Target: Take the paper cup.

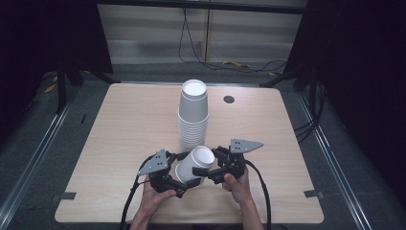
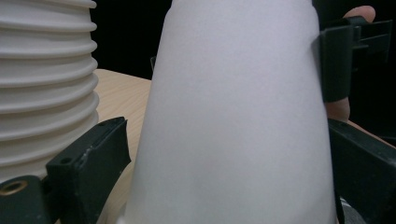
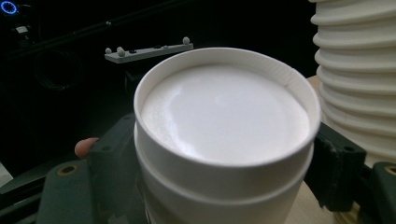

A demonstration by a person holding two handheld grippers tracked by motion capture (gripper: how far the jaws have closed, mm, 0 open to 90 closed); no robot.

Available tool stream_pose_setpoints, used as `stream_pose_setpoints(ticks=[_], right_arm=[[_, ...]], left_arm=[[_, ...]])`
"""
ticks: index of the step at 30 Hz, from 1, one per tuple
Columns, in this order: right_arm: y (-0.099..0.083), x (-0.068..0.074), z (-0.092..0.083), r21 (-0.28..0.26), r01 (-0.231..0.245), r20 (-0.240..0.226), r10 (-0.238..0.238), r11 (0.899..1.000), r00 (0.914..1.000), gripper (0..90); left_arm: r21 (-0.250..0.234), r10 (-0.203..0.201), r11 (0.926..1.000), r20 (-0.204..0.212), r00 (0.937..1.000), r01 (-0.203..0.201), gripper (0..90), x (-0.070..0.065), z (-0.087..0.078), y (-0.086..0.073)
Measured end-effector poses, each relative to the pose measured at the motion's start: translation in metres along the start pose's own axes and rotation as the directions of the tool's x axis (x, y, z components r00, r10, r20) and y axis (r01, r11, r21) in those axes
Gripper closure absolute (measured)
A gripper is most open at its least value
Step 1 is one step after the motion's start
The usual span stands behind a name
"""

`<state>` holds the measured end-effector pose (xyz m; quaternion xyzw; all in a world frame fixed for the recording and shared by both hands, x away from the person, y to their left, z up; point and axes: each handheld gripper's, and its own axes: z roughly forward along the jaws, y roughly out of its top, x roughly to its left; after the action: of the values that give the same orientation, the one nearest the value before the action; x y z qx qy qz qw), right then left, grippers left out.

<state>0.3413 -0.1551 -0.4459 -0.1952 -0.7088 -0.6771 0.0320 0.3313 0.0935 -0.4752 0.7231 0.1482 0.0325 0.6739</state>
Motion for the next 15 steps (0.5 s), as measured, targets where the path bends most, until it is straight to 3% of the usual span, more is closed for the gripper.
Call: stream_pose_setpoints(ticks=[2, 3, 15], right_arm=[[-0.0004, 0.0002, 0.0005, -0.002, -0.002, -0.008, 0.002, 1.000, 1.0000, 22.7], [-0.0005, 0.0004, 0.0011, -0.004, -0.003, -0.007, 0.003, 1.000, 1.0000, 22.7], [-0.0012, -0.0003, 0.0032, 0.015, 0.000, -0.004, 0.000, 1.000, 1.0000, 19.2]], left_arm=[[-0.009, -0.005, 0.9999, 0.012, 0.9999, 0.005, 7.2, -0.0001, 0.0005, -0.0009], [-0.028, -0.013, 0.9995, 0.041, 0.9991, 0.015, 11.5, 0.0004, 0.0005, -0.0019], [0.023, 0.014, 0.9996, 0.028, 0.9995, -0.015, 15.6, 0.0009, -0.0024, -0.0004]])
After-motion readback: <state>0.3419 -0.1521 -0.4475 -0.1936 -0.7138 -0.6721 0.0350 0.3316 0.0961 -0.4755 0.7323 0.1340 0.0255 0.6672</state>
